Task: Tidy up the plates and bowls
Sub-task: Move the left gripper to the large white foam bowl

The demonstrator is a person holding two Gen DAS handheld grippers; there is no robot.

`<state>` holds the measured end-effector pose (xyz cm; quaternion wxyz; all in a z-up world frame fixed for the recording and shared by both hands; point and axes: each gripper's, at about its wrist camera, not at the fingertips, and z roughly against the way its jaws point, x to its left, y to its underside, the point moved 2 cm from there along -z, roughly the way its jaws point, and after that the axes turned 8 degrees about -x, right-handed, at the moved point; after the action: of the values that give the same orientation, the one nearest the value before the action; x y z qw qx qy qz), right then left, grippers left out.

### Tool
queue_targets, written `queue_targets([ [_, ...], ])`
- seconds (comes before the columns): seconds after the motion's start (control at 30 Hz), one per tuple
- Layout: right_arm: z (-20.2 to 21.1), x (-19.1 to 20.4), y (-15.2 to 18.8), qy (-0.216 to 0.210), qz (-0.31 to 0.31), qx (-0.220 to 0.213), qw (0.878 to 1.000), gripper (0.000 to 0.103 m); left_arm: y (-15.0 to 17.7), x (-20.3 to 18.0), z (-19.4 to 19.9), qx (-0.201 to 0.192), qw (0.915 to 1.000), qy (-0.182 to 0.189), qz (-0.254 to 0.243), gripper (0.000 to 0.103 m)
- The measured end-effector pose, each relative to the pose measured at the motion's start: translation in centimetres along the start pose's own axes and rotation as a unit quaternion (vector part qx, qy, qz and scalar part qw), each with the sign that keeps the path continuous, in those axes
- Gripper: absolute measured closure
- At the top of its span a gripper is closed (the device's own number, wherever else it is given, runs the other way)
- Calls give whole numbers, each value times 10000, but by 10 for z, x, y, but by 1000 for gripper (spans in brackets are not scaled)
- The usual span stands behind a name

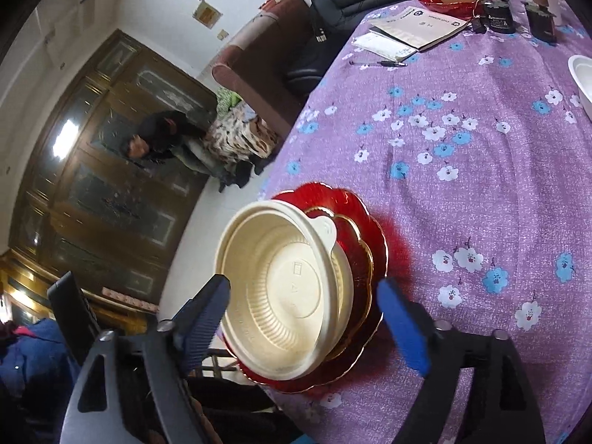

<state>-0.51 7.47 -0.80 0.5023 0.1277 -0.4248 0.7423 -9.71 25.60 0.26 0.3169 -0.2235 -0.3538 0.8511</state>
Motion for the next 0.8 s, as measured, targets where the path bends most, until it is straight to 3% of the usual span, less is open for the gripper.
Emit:
queue_targets([
  [0.23, 31, -23, -5, -88, -254, -272, 9993, 3, -4, -40, 15, -139, 9988, 308, -353, 26],
  [0.5, 74, -75, -11, 76, -671, -643, 9956, 1, 1, -99, 28, -114, 9926, 874, -841, 22],
  [0.8, 120, -140, -7, 417, -1259, -998, 9861, 1, 27, -180, 27, 133, 9782, 1393, -1532, 22],
])
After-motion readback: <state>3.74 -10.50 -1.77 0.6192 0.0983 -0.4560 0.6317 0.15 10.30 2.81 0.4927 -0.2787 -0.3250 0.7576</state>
